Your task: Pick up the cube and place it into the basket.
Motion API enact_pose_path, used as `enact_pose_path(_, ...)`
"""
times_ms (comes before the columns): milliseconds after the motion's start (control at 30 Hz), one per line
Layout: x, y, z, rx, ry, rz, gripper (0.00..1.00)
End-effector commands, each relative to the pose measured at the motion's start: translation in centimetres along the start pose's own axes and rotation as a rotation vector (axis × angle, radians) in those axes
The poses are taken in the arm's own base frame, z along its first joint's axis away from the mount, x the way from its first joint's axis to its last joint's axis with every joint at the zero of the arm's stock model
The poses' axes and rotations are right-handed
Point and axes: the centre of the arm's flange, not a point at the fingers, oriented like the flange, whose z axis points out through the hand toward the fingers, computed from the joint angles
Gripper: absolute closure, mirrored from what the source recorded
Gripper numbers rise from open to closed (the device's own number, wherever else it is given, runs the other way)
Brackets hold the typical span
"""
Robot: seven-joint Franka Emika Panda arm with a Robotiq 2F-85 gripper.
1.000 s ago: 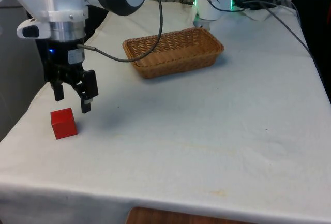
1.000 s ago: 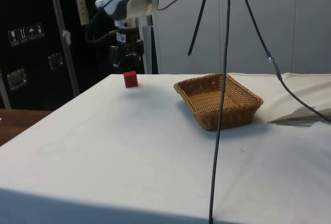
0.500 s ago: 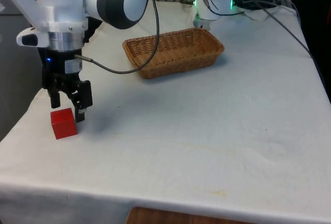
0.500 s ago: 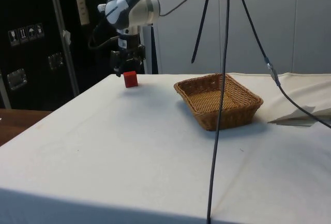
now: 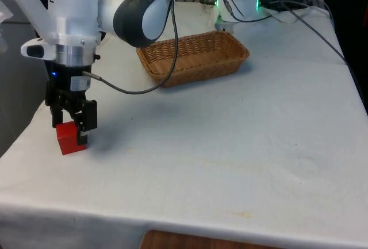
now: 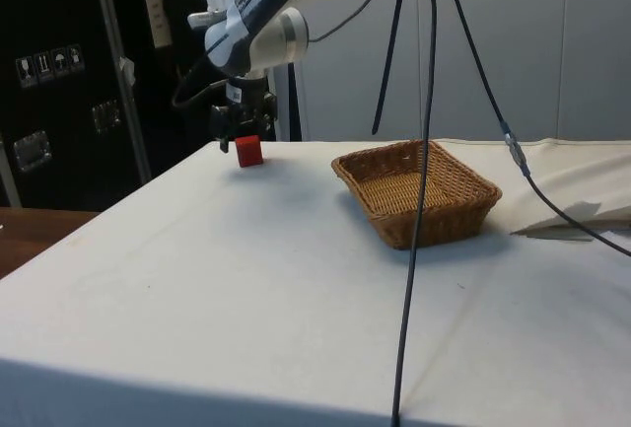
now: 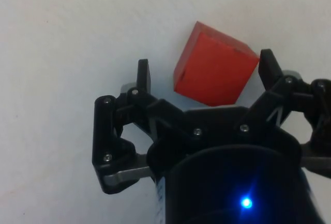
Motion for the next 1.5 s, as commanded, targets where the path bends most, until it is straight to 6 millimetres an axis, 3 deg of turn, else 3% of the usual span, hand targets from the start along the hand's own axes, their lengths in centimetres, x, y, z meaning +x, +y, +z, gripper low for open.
enact_pose_path(0,0.1,0.1,0.1,-0.004,0.011,0.011,0.0)
enact_pose_path(667,-0.4,-0.6,0.5,-0.006,0.004,0.043,0.0)
enact_pose_path(733,-0.4,-0.6,0.5,-0.006,0.004,0.045,0.12)
enact_pose_path(800,-0.4,-0.7,0.5,-0.006,0.003,0.045,0.33)
enact_pose_path(833,-0.5,-0.6,0.4,-0.006,0.002,0.046,0.56)
enact_pose_path(900,-0.4,-0.6,0.4,-0.004,0.0,0.041,0.77)
enact_pose_path(933,-0.5,-0.6,0.4,-0.006,0.002,0.047,0.77)
enact_pose_path(1000,-0.4,-0.7,0.4,-0.007,0.003,0.047,0.98)
enact_pose_path(1300,-0.4,-0.6,0.4,-0.008,0.002,0.047,0.99)
enact_pose_path(1467,0.3,-0.4,-1.2,-0.008,0.023,0.063,0.99)
